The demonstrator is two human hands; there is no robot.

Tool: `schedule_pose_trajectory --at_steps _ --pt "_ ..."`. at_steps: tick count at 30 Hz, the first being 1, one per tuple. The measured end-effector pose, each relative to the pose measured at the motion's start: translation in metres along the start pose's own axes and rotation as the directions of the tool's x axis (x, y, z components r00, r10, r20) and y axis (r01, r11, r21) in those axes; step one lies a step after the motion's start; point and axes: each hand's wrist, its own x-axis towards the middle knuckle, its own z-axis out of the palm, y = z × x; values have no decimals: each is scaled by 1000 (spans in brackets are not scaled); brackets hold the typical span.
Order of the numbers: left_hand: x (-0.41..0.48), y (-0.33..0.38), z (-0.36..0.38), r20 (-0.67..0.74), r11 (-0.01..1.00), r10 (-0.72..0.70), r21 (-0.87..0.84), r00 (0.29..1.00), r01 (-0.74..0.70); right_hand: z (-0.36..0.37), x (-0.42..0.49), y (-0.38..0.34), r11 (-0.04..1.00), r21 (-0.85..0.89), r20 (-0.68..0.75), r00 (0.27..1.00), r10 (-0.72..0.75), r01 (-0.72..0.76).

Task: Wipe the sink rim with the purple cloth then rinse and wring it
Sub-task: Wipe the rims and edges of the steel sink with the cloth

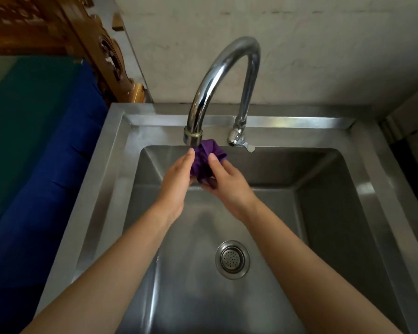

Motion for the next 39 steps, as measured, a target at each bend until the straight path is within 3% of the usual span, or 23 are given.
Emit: schedule_pose_trajectory --at_steps 5,9,11,13,15,17,20,22,25,28,30,33,36,39 --pt "12 3 -5 33 995 27 98 999 -30 4 17 -20 998 -39 -178 982 -60 54" --pt "40 4 -13 -13 973 75 221 997 -70 -22 7 -28 990 -140 -147 989 -30 9" --pt "50 7 -11 71 910 181 365 981 -195 -43 -7 -33 980 -197 -153 987 -38 7" --pt "64 8 -3 219 772 334 495 917 -400 -67 -23 -44 976 -218 -187 981 -58 16" --pt "90 -6 5 364 545 354 669 862 -506 -91 -27 -60 969 -240 -262 958 -116 52" --pt "111 -19 11 399 325 235 827 886 -458 -110 -14 -77 929 -356 -337 913 -231 103" --pt "111 -24 23 416 60 171 901 893 -430 -117 37 -96 861 -472 -351 855 -381 189" --pt "107 -25 25 419 -60 237 907 876 -418 -113 79 -104 784 -571 -284 838 -466 242" --pt "110 -32 22 411 -42 231 910 882 -413 -102 136 -107 558 -743 -36 810 -586 371" --pt "113 -37 21 422 -100 235 907 876 -410 -99 166 -101 292 -856 223 815 -536 426" --pt "113 -39 20 435 -134 243 900 867 -414 -104 170 -101 178 -862 351 812 -467 475" --pt "115 -44 20 417 -163 257 908 872 -386 -107 167 -109 72 -827 509 796 -329 558" --pt "115 -47 20 409 -150 264 912 874 -381 -97 163 -118 38 -827 532 803 -270 561" --pt "115 -47 20 404 -143 272 914 873 -379 -99 159 -117 -14 -756 636 729 -251 654"
